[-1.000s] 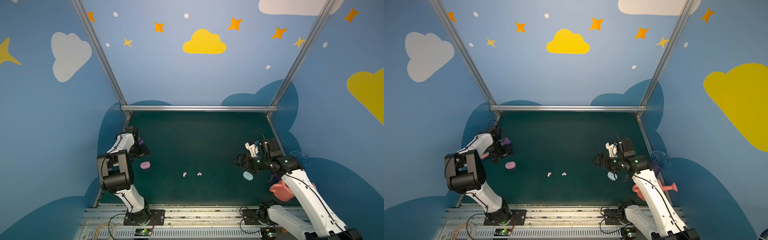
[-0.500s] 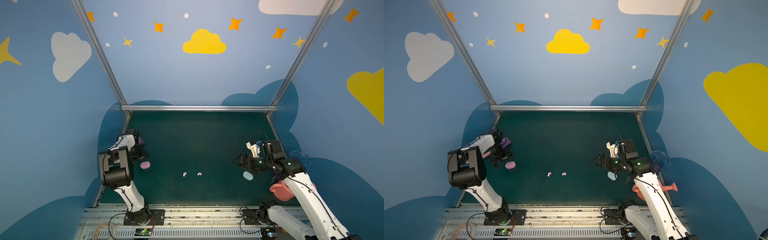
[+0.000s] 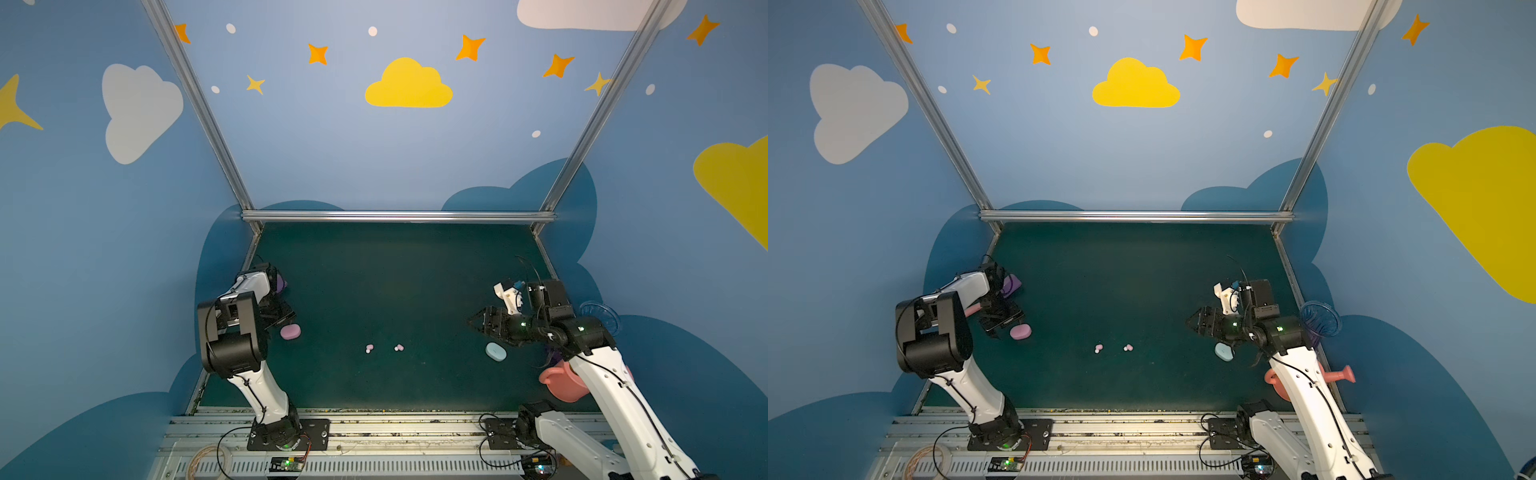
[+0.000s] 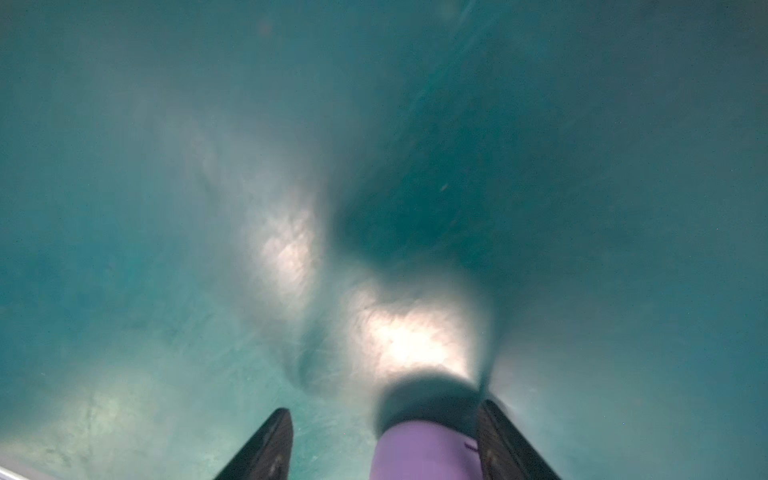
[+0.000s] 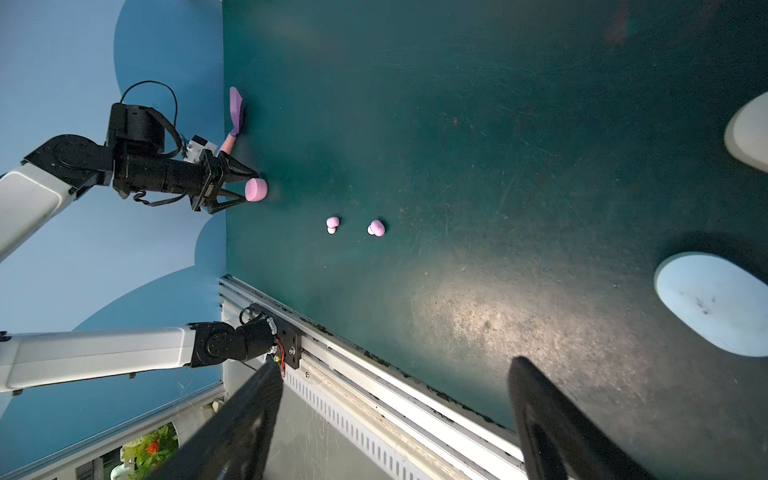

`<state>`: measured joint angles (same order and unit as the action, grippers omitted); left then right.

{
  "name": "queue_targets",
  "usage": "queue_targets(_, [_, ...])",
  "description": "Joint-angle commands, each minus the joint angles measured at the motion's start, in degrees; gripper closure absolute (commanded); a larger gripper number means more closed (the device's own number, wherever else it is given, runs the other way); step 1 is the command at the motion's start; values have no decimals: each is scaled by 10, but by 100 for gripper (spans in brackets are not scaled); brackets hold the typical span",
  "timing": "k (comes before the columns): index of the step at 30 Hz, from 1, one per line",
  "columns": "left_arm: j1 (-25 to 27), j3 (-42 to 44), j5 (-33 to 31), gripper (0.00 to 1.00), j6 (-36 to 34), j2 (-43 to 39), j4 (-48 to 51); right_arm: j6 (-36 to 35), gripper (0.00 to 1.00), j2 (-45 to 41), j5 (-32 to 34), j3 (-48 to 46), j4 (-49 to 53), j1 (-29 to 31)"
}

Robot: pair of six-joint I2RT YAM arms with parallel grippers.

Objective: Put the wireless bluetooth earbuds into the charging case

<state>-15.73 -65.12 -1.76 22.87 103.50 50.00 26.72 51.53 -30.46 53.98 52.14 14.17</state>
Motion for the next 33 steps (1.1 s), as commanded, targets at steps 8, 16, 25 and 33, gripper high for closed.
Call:
queue_targets(8, [-3,43,26,38,6,-41,25,-8,16,-11,-18,7,10,-7])
queue_targets(16, [2,83,56,40,22,-72,20,-5,16,-21,-16,6,7,-8])
queue_targets(25, [19,126,101,19,61,-124,-9,1,16,-31,-16,3,8,-9])
queue_targets(33, [30,153,134,8,94,-181,-8,2,16,-32,-17,8,11,-10])
